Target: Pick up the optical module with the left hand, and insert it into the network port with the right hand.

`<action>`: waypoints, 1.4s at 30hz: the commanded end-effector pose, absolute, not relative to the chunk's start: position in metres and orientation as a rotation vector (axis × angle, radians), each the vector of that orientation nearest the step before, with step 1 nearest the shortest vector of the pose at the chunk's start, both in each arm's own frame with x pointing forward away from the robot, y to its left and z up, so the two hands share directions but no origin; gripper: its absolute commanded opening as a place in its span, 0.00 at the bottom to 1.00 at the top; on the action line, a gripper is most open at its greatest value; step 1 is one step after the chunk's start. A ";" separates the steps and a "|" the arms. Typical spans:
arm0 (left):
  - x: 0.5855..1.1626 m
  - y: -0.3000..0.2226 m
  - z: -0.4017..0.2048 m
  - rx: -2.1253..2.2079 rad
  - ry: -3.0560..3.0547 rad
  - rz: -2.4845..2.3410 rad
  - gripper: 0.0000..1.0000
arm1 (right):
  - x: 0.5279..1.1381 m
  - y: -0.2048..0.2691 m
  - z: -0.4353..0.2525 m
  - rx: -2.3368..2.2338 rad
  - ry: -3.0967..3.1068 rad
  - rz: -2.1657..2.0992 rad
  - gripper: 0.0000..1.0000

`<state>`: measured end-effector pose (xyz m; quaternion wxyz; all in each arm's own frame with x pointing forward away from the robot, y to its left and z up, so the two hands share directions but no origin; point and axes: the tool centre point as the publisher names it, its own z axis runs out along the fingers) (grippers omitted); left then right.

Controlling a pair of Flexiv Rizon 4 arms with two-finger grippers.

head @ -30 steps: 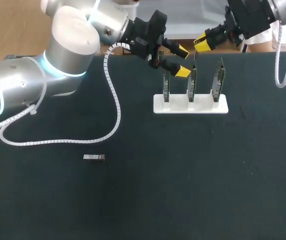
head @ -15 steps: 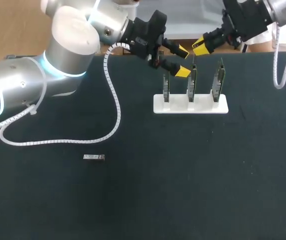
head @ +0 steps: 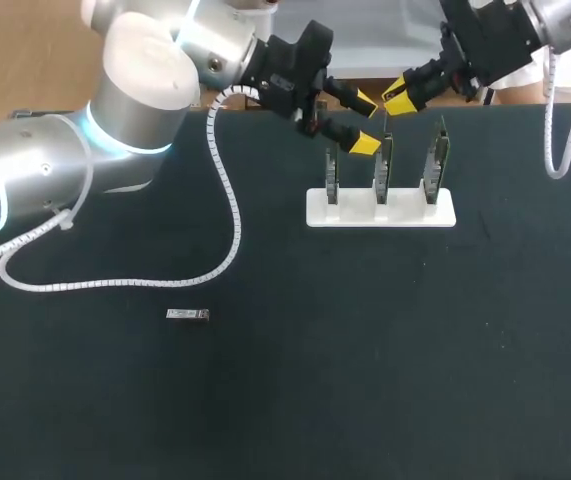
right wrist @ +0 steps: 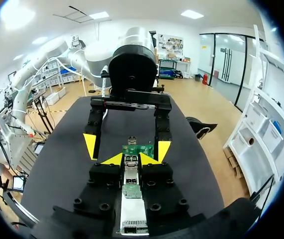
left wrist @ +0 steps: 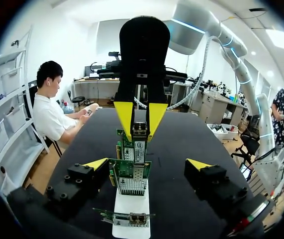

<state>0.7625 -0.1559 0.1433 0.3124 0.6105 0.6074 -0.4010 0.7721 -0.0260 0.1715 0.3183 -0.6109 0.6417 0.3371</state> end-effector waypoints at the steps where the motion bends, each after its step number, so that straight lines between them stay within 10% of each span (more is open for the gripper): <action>1: 0.762 -0.156 0.143 1.611 1.604 -1.056 1.00 | 0.771 -0.026 0.171 -1.610 1.686 0.884 0.00; 42: 0.762 -0.156 0.143 1.611 1.604 -1.056 1.00 | 0.771 -0.026 0.168 -1.604 1.694 0.868 0.00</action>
